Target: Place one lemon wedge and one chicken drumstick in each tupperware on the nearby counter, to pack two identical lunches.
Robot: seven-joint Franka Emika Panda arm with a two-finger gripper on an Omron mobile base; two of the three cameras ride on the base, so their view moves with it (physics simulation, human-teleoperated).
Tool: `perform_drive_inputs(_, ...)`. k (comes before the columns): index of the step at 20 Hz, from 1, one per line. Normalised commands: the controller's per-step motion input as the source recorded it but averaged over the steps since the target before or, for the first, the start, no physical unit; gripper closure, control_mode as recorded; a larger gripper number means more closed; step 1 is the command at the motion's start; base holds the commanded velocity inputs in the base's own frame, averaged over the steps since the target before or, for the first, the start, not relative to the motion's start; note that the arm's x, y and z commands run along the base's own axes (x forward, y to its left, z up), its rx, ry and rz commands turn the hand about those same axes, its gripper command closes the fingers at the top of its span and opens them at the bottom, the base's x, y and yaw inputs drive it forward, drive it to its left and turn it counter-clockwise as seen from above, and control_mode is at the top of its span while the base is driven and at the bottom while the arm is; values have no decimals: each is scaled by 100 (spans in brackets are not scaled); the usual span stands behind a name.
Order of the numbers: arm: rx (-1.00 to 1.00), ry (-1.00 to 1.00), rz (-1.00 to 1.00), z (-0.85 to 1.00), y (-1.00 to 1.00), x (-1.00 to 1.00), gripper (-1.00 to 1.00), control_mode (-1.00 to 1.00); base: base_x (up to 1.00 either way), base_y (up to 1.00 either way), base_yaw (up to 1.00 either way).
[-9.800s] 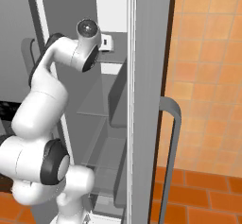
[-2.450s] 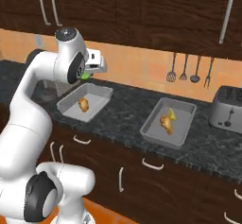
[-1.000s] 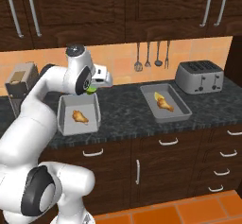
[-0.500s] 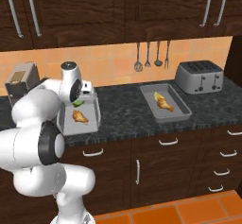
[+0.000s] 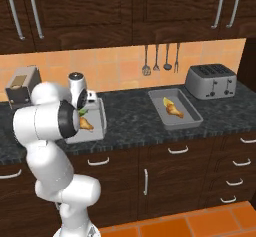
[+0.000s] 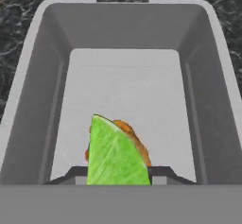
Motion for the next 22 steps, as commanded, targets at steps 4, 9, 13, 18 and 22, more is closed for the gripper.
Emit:
perform_drive_inputs(4, -2, -3, 2, -39, 0, 62, 100, -100, 0, 0, 0)
perform_drive_inputs(9, -5, -3, 3, -27, 0, 45, 100, -100, 0, 0, 0)
perform_drive_inputs(13, -8, -5, 3, -20, 0, 35, -100, -100, 0, 0, 0)
perform_drive_inputs(18, -9, -6, 1, -7, 5, 12, -100, -100, 0, 0, 0)
perform_drive_inputs(22, -6, -5, 0, 8, 19, 0, -100, -100, 0, 0, 0)
